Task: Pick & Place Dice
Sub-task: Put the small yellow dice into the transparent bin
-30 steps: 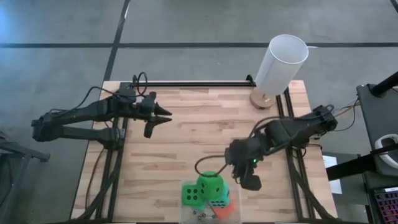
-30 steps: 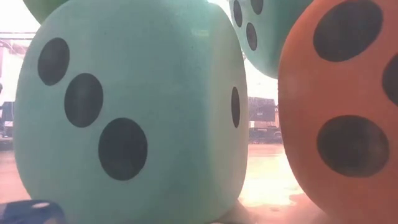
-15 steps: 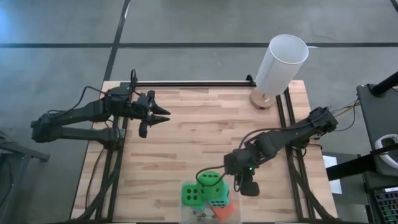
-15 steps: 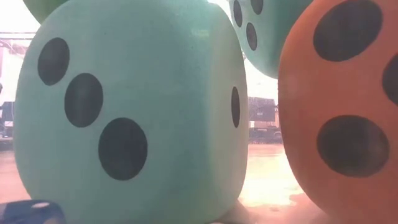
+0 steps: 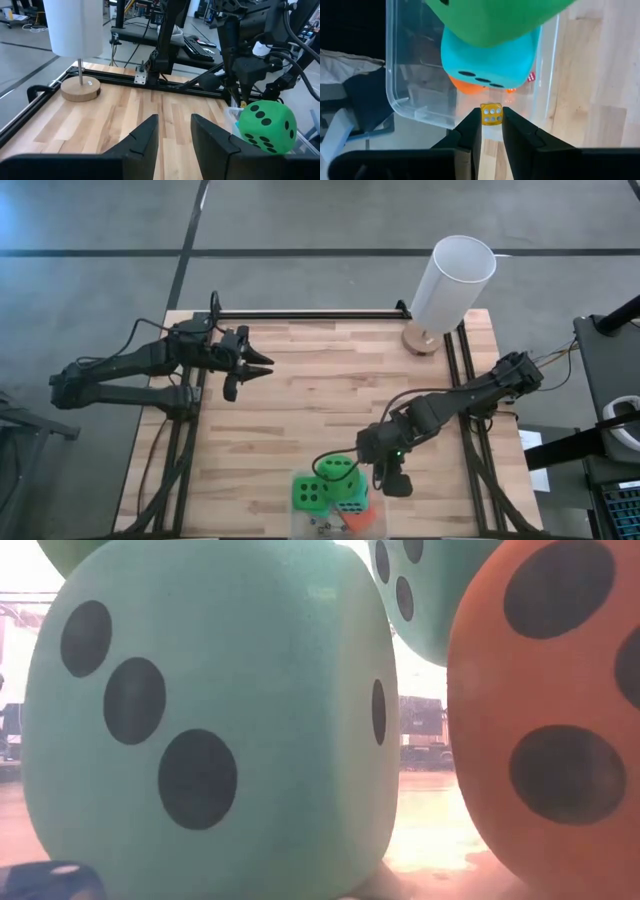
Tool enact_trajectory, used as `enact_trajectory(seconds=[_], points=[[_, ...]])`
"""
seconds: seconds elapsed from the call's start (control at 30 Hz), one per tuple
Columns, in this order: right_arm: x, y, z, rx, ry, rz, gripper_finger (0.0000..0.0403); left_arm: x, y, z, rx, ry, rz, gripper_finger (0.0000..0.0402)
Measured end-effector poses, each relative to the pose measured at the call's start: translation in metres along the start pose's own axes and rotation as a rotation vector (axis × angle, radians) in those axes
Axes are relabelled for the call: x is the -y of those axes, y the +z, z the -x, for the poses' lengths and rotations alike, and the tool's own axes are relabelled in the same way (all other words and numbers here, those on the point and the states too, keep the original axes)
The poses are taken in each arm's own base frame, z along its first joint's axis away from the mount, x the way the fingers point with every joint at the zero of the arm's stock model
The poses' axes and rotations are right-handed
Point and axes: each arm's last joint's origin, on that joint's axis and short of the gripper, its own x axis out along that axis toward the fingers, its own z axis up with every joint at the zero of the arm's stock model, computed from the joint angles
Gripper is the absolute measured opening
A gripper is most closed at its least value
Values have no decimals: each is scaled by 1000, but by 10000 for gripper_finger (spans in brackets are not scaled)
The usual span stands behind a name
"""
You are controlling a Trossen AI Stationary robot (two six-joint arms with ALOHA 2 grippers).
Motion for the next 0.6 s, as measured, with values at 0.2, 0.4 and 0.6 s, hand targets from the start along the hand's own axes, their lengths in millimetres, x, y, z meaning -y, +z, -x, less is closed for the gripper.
enact_trajectory(seconds=[0.2,0.4,0.6], points=[[3,-1,-6,3,0,4,93,0,0,0,0,0,3,119],[6,-1,-13,20,4,10,121,0,0,0,0,0,3,119],[8,0,-13,42,-38,8,142,0,0,0,0,0,5,119]])
